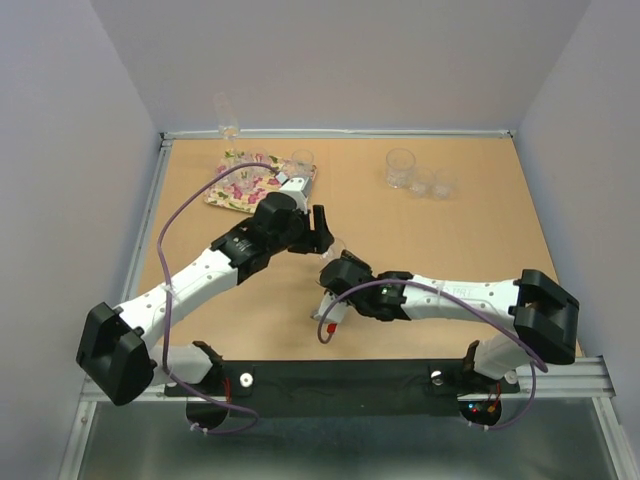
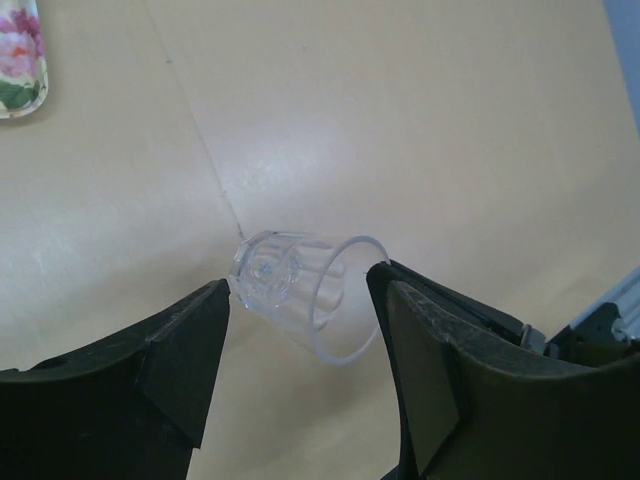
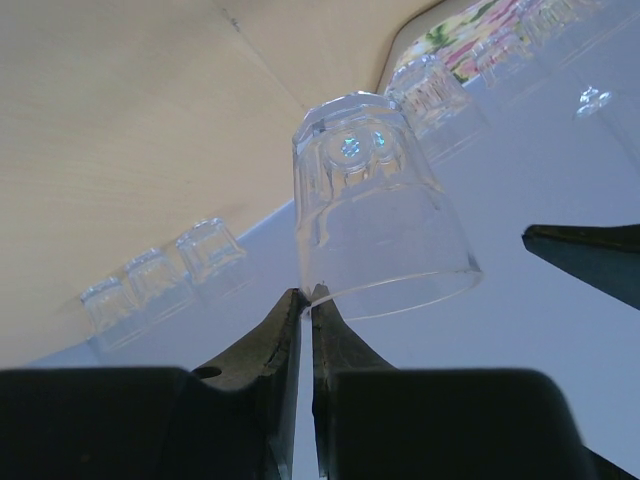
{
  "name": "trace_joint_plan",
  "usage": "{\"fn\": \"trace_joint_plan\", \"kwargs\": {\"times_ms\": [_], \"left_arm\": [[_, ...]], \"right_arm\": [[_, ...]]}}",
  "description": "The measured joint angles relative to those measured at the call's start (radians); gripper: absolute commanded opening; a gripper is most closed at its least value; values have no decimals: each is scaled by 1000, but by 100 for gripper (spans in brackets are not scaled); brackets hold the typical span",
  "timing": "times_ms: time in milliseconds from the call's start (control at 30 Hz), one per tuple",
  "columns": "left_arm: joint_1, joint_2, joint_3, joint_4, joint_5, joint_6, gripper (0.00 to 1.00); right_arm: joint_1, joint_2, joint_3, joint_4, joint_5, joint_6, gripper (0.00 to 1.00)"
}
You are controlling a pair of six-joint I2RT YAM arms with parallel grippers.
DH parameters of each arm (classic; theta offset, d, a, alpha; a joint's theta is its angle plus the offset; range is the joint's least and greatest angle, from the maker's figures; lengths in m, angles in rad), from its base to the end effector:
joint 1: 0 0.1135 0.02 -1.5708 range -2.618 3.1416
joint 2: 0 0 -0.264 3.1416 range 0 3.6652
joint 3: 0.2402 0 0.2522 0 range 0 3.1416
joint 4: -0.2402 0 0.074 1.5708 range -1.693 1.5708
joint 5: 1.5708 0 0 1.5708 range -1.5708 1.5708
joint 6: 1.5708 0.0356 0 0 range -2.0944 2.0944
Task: Place the glasses into the tray
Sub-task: Pass the glass from one robot arm to another
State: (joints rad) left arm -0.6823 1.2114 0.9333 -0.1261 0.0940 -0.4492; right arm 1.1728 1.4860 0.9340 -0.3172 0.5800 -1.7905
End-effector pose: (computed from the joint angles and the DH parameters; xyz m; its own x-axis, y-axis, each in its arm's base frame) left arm 0.2150 -0.1790 0.3080 -0.5767 -0.0885 -0.8122 0.4933 0.7547 -0.4325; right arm 0.1361 0.2733 0.2199 0.6833 -0.4812 0.5492 -0.1508 -0.8289 -0.5387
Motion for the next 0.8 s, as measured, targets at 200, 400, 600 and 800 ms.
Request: {"fn": "trace_joint_plan", "kwargs": {"times_ms": [200,400,600,800], "left_arm": [[-81,59,43,-55,-122,26,64],[-128,112,99,-83,-209,55,52],[-158,167,132,-105,-271,76,41],[-184,206,155,-140,-330,100,15]], "right_arm": [[0,6,12,12,18,23,1],[0,6,12,12,18,43,1],[0,6,12,12,19,69,1],[0,6,12,10,21,92,1]]}}
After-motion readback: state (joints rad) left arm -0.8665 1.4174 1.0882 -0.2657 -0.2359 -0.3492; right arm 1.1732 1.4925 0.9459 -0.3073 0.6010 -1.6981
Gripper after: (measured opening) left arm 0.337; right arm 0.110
